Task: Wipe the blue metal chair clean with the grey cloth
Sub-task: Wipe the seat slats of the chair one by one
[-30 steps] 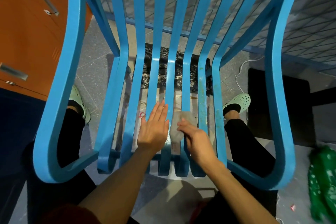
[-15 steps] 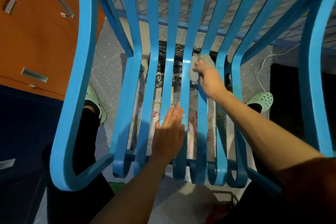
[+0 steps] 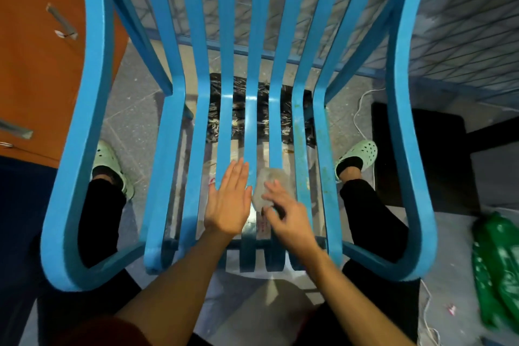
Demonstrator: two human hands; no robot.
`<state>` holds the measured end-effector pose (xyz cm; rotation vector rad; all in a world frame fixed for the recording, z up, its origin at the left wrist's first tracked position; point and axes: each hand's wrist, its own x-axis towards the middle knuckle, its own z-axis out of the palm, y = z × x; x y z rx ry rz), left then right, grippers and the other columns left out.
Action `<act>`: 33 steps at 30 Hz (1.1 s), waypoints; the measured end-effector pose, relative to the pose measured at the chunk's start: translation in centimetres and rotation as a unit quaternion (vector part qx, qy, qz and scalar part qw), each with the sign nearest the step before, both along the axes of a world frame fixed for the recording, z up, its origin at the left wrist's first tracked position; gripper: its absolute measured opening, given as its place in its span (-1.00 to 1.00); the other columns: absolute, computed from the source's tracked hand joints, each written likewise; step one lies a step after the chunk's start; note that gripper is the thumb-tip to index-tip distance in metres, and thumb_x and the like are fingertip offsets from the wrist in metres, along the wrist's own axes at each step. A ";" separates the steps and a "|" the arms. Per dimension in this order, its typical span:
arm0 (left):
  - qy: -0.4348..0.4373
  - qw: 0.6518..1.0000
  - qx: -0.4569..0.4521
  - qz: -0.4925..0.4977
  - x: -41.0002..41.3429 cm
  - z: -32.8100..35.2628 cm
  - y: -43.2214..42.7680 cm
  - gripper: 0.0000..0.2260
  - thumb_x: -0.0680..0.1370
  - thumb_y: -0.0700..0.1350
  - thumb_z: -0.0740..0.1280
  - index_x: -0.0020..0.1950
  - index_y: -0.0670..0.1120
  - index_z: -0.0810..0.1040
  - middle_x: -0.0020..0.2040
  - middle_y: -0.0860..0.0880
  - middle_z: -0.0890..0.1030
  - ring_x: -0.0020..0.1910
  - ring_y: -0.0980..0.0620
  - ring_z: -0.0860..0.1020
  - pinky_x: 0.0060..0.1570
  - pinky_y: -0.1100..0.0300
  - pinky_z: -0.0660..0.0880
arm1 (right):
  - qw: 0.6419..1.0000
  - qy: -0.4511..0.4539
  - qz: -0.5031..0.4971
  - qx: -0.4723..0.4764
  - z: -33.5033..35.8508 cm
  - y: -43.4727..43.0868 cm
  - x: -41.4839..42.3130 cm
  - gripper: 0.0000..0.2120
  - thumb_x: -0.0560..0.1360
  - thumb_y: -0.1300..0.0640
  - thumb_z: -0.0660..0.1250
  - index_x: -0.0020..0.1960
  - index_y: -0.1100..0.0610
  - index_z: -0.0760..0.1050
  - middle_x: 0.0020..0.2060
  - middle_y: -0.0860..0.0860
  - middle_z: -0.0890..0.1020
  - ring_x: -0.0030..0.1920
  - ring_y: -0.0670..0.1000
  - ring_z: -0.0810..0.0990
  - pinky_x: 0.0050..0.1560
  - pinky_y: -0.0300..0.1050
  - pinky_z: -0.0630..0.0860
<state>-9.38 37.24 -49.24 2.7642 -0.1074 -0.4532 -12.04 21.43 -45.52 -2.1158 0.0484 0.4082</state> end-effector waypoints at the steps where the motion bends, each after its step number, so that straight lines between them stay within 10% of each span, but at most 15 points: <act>1: 0.000 1.000 0.010 -0.001 0.0 0.2 0.0 -0.40 0.61 0.16 -0.31 0.63 0.01 -0.10 0.62 0.09 -0.14 0.59 0.10 -0.17 0.49 -0.19 0.07 | 1.000 0.001 -0.011 0.000 -0.2 0.0 -1.2 -0.76 0.55 0.14 0.35 0.21 0.09 0.61 0.42 -0.14 0.42 0.47 -0.26 0.22 0.52 -0.13 0.19; 4: 0.004 1.000 0.014 -0.001 0.1 0.5 -0.3 -0.48 0.69 0.11 -0.11 0.64 0.01 -0.10 0.63 0.07 -0.12 0.59 0.07 -0.16 0.50 -0.20 0.08 | 0.998 -0.012 -0.047 -0.030 -0.9 0.5 -3.3 -0.83 0.52 0.17 0.40 0.11 0.10 0.65 0.46 -0.09 0.36 0.48 -0.13 0.28 0.48 -0.05 0.29; 8: 0.008 1.000 0.024 -0.001 0.1 0.6 -0.3 -0.47 0.69 0.10 -0.08 0.64 0.01 -0.12 0.63 0.07 -0.14 0.56 0.09 -0.23 0.50 -0.18 0.09 | 0.991 0.010 -0.134 -0.021 0.4 1.2 -2.8 -0.82 0.52 0.24 0.38 0.11 0.09 0.59 0.48 -0.11 0.24 0.40 -0.15 0.27 0.34 -0.50 0.20; 13: 0.015 1.000 0.023 -0.003 0.1 0.7 -0.2 -0.47 0.69 0.11 -0.10 0.63 0.02 -0.15 0.63 0.08 -0.17 0.59 0.07 -0.19 0.51 -0.17 0.06 | 0.980 0.062 -0.188 -0.004 -0.4 1.7 -2.3 -0.48 0.50 -0.02 0.38 0.39 -0.01 0.29 0.28 0.00 0.48 0.25 0.03 0.50 0.28 0.04 0.51; 24: 0.009 1.000 -0.010 0.001 0.2 0.3 -0.2 -0.34 0.55 0.20 -0.42 0.63 0.04 -0.11 0.61 0.10 -0.15 0.59 0.08 -0.15 0.52 -0.21 0.09 | 0.983 0.043 -0.146 -0.105 -2.5 2.2 0.8 -0.45 0.57 -0.01 0.23 0.50 0.11 0.22 0.33 0.09 0.50 0.30 0.10 0.51 0.30 0.12 0.48; 28: -0.064 0.998 -0.019 0.001 -0.2 -0.1 -0.1 -0.48 0.71 0.09 -0.15 0.56 -0.09 0.28 0.56 -0.05 0.28 0.54 -0.02 0.26 0.23 -0.15 0.50 | 0.984 0.023 -0.148 -0.098 -3.3 2.3 3.7 -0.49 0.54 -0.04 0.20 0.44 0.12 0.29 0.26 0.10 0.55 0.23 0.10 0.55 0.25 0.13 0.51; 33: -0.098 0.993 -0.066 0.032 0.1 -0.9 -0.2 -0.54 0.65 0.03 0.19 0.53 -0.10 0.36 0.51 -0.06 0.36 0.48 -0.06 0.36 0.21 -0.17 0.48 | 0.983 0.022 -0.149 -0.105 -3.7 2.3 11.1 -0.49 0.60 0.10 0.24 0.50 0.23 0.24 0.29 0.17 0.53 0.27 0.15 0.52 0.30 0.06 0.48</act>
